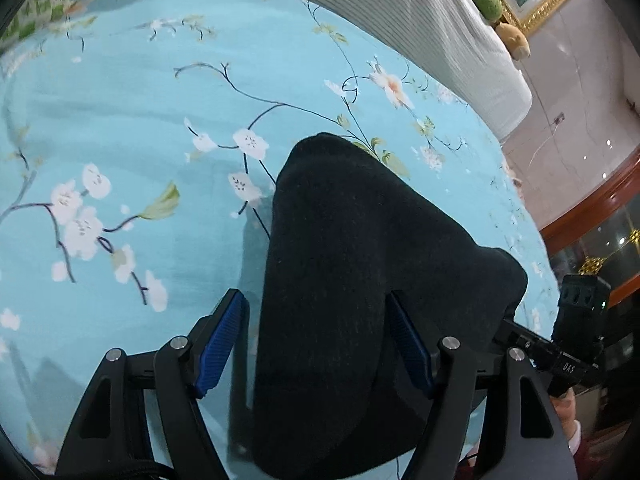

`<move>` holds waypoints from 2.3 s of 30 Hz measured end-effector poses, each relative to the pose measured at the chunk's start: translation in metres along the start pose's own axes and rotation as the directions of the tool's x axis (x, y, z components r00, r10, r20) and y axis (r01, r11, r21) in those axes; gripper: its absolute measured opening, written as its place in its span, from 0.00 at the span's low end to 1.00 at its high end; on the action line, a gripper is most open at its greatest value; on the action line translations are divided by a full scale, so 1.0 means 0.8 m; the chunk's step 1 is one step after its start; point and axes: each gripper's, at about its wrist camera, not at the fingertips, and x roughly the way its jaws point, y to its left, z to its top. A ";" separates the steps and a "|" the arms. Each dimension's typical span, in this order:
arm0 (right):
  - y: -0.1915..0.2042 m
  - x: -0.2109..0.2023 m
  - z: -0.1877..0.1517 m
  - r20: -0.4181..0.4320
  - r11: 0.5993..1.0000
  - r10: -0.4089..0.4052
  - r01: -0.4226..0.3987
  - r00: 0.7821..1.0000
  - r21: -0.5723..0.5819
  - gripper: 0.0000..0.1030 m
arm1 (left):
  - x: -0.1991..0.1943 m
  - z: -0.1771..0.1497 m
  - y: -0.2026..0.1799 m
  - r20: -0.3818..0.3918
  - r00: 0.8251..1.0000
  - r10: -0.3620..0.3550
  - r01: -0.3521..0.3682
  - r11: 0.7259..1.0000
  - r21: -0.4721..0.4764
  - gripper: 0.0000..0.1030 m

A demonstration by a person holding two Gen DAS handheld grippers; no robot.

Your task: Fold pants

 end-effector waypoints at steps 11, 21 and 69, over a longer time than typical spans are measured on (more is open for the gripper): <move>0.007 -0.009 0.007 0.015 0.998 0.068 -0.068 0.998 -0.018 0.53 | -0.024 -0.007 -0.012 0.052 0.997 -0.056 0.057 0.998 -0.020 0.31; 0.036 -0.021 0.040 0.055 0.987 0.143 -0.139 0.988 -0.076 0.46 | -0.090 -0.004 -0.030 0.161 0.987 0.024 -0.024 1.000 0.003 0.29; 0.127 0.114 0.149 -0.029 0.947 0.193 -0.194 0.981 -0.256 0.46 | -0.128 0.038 0.015 0.290 0.868 0.402 -0.377 0.916 -0.140 0.29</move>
